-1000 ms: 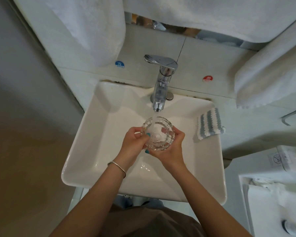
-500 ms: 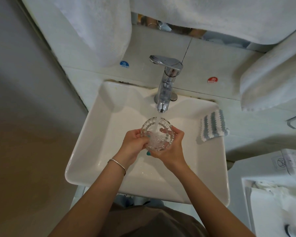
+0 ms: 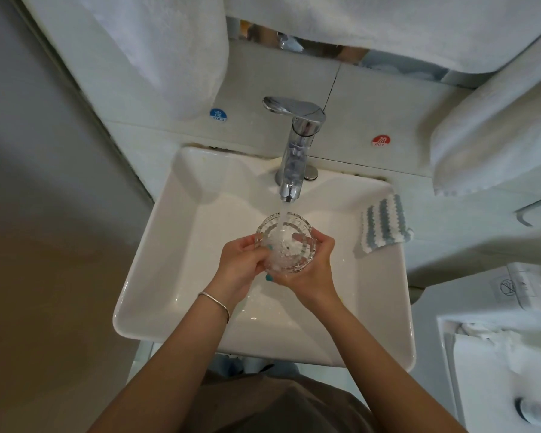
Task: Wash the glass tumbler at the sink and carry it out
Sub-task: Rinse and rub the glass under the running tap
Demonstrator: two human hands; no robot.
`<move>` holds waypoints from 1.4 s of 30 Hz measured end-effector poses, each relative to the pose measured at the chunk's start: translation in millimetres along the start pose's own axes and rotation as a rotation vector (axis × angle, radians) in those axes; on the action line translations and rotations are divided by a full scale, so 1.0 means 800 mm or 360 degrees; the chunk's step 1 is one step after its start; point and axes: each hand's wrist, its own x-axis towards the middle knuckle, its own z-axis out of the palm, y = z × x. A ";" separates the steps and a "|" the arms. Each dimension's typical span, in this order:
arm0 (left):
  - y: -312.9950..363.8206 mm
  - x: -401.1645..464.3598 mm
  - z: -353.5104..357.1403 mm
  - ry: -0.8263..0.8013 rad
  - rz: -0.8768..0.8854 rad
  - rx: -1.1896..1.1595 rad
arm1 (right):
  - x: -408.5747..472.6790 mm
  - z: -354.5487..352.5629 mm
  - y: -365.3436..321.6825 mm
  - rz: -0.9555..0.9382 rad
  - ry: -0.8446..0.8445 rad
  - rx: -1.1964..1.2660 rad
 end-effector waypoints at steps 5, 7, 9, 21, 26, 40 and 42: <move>-0.003 0.001 -0.002 0.0042 -0.0020 -0.0059 | 0.001 0.002 0.002 0.0002 -0.0005 0.0014; -0.003 0.002 -0.003 0.0041 -0.0016 -0.0026 | 0.001 0.001 0.002 -0.0014 -0.0032 -0.0004; -0.005 0.002 -0.004 0.0035 -0.0020 -0.0031 | 0.000 0.000 -0.002 -0.0054 -0.0060 -0.0030; -0.001 -0.001 -0.007 -0.0236 0.0057 0.0126 | 0.014 -0.007 -0.005 -0.0152 -0.0209 -0.0406; -0.002 0.001 -0.010 -0.0369 0.0150 0.0112 | 0.018 -0.011 -0.012 0.0060 -0.0326 -0.0121; -0.015 0.021 -0.007 -0.0345 0.0270 0.0437 | 0.022 -0.012 -0.012 0.0388 -0.0318 0.0267; -0.019 0.023 -0.006 -0.0282 0.0300 0.0550 | 0.021 -0.009 -0.018 0.0408 -0.0251 0.0235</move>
